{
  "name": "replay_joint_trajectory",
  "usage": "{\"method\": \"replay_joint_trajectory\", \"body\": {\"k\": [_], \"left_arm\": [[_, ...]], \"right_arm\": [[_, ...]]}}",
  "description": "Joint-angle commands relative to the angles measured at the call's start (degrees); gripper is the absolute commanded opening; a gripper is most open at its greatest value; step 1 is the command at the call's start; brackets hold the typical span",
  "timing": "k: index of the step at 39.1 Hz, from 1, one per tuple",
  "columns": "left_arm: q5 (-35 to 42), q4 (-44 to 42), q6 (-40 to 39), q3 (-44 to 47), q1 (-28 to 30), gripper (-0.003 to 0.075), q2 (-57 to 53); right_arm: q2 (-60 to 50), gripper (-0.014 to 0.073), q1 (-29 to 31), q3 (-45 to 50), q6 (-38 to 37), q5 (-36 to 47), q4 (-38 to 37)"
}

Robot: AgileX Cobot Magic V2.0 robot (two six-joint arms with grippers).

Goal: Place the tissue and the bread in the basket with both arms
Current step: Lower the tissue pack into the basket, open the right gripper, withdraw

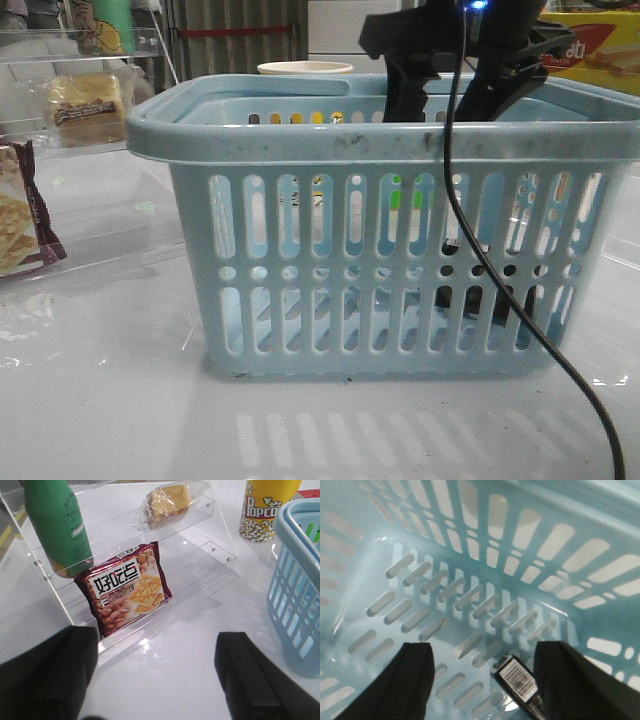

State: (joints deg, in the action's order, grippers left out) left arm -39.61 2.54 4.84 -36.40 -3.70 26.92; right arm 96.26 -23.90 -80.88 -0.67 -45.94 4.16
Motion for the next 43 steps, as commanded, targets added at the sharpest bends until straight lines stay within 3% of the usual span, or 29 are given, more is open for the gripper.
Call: {"method": "replay_joint_trajectory", "body": {"k": [1,10,30,43], "left_arm": [[4.6,0.6,-0.3,-1.8,0.2,0.0547,0.6],[4.6,0.6,-0.3,-1.8,0.2,0.0547,0.6],[4.6,0.6,-0.3,-1.8,0.2,0.0547,0.6],[5.2,0.6,-0.3,-1.8,0.2,0.0547,0.6]], "right_arm": [[-7.0,0.0539,-0.6,0.3,2.0,4.4,0.5],[-19.2,0.0539,-1.7,10.0,4.4,10.5,0.1],[-44.5,0.0539,-1.7,27.0,4.4,10.3,-2.8],[-55.4,0.0539,-1.7,33.7,4.4,10.2,-2.8]]}}
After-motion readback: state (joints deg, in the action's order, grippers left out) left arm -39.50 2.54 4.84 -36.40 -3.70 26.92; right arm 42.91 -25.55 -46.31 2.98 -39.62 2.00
